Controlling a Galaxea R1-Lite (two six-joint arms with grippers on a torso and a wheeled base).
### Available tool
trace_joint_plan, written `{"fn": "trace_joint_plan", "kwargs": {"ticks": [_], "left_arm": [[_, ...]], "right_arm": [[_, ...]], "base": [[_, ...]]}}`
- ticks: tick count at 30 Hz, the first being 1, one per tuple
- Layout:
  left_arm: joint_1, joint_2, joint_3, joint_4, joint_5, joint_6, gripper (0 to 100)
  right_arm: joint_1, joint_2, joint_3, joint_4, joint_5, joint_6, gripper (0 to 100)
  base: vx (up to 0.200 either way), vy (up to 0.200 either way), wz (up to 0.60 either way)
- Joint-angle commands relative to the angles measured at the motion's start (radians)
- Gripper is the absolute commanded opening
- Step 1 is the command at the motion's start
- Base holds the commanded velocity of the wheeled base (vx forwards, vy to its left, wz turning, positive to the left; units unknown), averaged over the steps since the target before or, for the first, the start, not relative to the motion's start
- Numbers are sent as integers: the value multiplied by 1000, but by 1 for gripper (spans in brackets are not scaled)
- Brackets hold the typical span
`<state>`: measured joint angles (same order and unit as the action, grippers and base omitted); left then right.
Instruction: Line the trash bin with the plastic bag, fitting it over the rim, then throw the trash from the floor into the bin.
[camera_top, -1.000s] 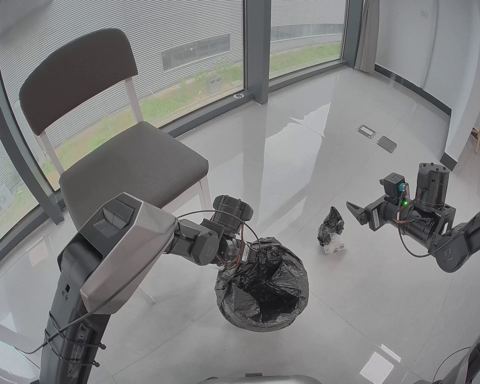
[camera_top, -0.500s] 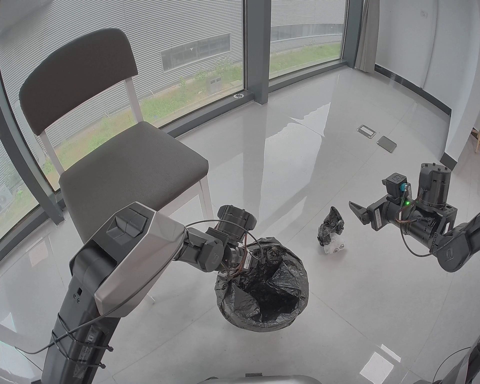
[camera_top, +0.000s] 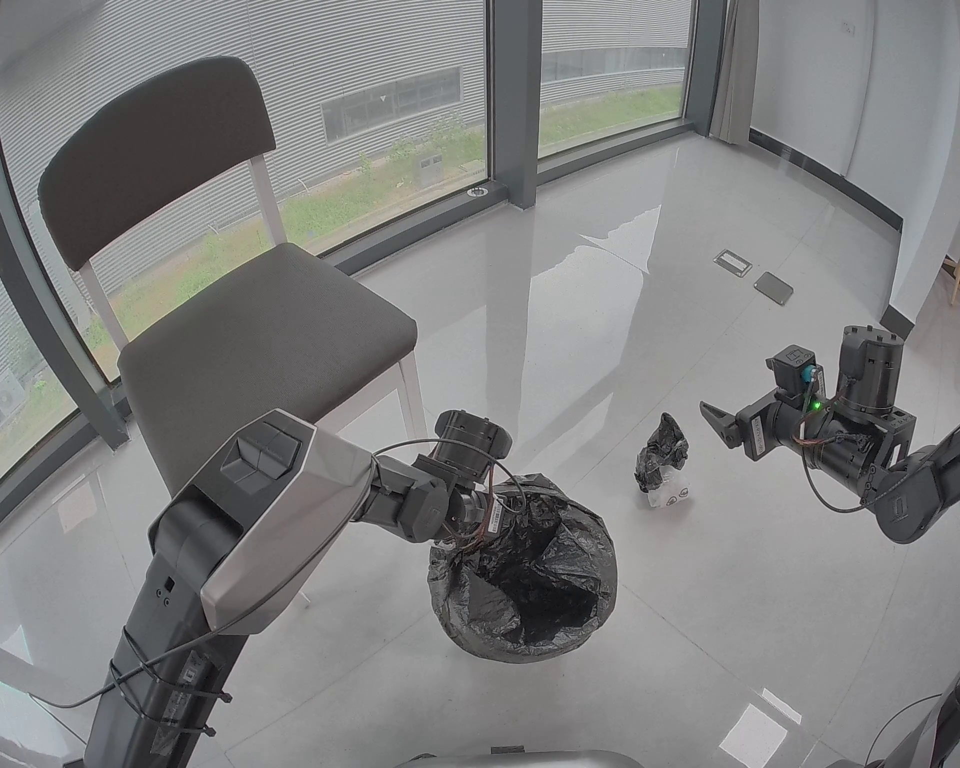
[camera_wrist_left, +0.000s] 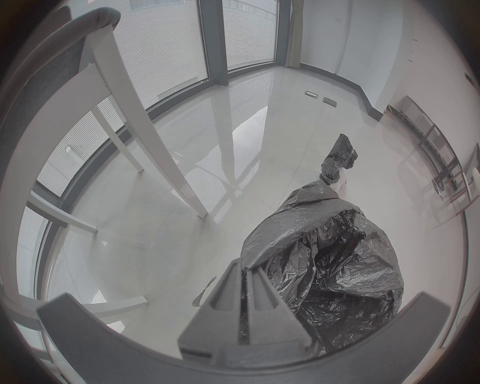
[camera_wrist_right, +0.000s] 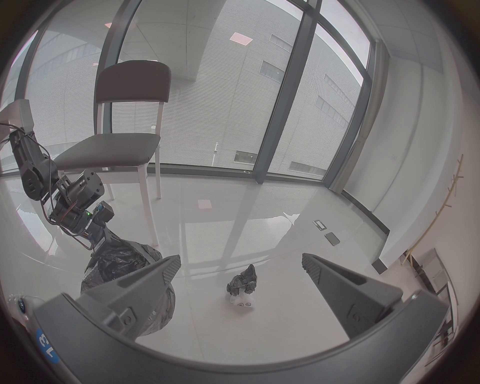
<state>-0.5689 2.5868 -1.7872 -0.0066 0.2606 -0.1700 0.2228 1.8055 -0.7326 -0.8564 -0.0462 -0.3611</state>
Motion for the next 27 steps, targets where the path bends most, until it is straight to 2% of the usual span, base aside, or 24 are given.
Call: {"fn": "trace_joint_plan", "kwargs": {"ticks": [1, 15, 27], "left_arm": [[4, -1, -4, -1, 3, -14, 0], [46, 32, -98, 28, 20, -63, 0], [84, 50, -107, 30, 20, -98, 0]], "right_arm": [[0, 1, 5, -1, 0, -6, 100], [0, 1, 18, -1, 2, -21, 100], [-6, 3, 25, 0, 15, -29, 100]], "base": [[0, 0, 0], [0, 0, 0], [0, 0, 0]]}}
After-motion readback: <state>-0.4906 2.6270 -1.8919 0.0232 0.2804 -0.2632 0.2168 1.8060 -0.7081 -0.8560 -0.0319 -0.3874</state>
